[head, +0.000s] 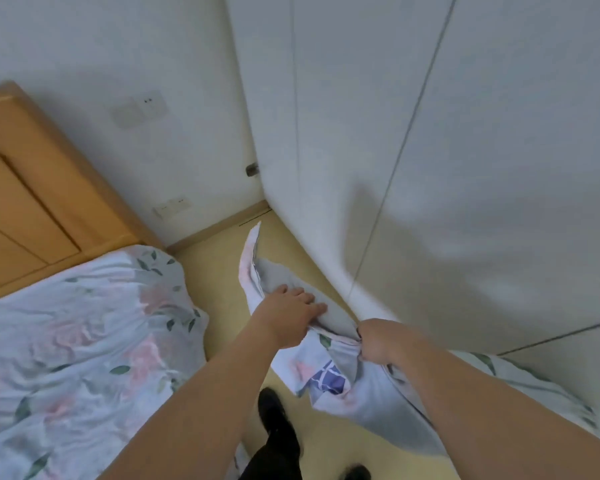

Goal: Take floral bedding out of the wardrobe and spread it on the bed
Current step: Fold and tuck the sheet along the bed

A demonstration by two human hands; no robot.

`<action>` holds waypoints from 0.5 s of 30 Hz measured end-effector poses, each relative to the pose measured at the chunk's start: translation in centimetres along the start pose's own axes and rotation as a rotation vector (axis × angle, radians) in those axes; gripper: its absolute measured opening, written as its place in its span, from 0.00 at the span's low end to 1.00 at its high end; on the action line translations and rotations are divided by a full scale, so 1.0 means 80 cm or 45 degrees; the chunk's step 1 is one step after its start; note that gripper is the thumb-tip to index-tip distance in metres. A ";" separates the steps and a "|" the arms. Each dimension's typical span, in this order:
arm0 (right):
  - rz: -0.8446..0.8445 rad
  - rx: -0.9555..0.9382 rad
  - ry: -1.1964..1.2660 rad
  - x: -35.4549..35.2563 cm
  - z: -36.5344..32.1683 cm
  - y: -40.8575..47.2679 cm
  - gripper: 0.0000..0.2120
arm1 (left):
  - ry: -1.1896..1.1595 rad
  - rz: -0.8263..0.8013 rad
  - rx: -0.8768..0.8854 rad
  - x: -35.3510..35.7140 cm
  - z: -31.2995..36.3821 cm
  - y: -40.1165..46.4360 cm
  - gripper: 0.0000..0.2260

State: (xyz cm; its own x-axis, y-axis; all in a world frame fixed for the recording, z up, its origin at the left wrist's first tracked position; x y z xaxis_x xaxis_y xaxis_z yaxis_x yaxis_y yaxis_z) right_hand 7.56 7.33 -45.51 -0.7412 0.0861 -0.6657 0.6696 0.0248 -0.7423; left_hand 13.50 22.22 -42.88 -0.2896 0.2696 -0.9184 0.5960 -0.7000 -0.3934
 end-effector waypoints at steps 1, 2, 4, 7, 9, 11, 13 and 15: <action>-0.002 -0.045 -0.034 -0.014 -0.029 0.016 0.10 | -0.010 0.009 -0.072 0.008 -0.031 -0.014 0.24; 0.004 -0.113 -0.093 -0.030 -0.065 0.035 0.12 | -0.028 0.017 -0.161 0.019 -0.068 -0.031 0.24; -0.007 -0.208 -0.190 -0.056 -0.121 0.057 0.10 | -0.033 0.038 -0.302 0.033 -0.123 -0.059 0.24; -0.022 -0.355 -0.321 -0.094 -0.221 0.101 0.07 | -0.051 0.030 -0.546 0.050 -0.212 -0.117 0.18; -0.022 -0.454 -0.402 -0.116 -0.283 0.121 0.05 | -0.095 -0.019 -0.672 0.056 -0.260 -0.156 0.12; -0.014 -0.538 -0.502 -0.136 -0.346 0.138 0.08 | -0.185 -0.064 -0.805 0.065 -0.304 -0.198 0.11; 0.027 -0.593 -0.574 -0.151 -0.395 0.157 0.10 | -0.310 -0.081 -0.954 0.073 -0.338 -0.234 0.10; 0.059 -0.654 -0.658 -0.166 -0.448 0.174 0.08 | -0.418 -0.078 -1.096 0.078 -0.365 -0.271 0.09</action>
State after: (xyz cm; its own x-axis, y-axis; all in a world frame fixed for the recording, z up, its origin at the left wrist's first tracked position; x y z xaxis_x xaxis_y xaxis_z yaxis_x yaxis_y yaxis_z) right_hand 28.40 42.21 -44.28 -0.5545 -0.3795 -0.7406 0.5443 0.5078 -0.6678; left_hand 20.64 58.36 -41.32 -0.4587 -0.0031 -0.8886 0.8858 0.0783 -0.4575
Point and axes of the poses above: each hand's wrist, its own y-axis towards the middle knuckle, its own x-axis out of the palm, z = x × y, the point moved 6 cm from there along y, towards the middle knuckle, and after that the axes turned 4 degrees about -y, right-handed, at the moved point
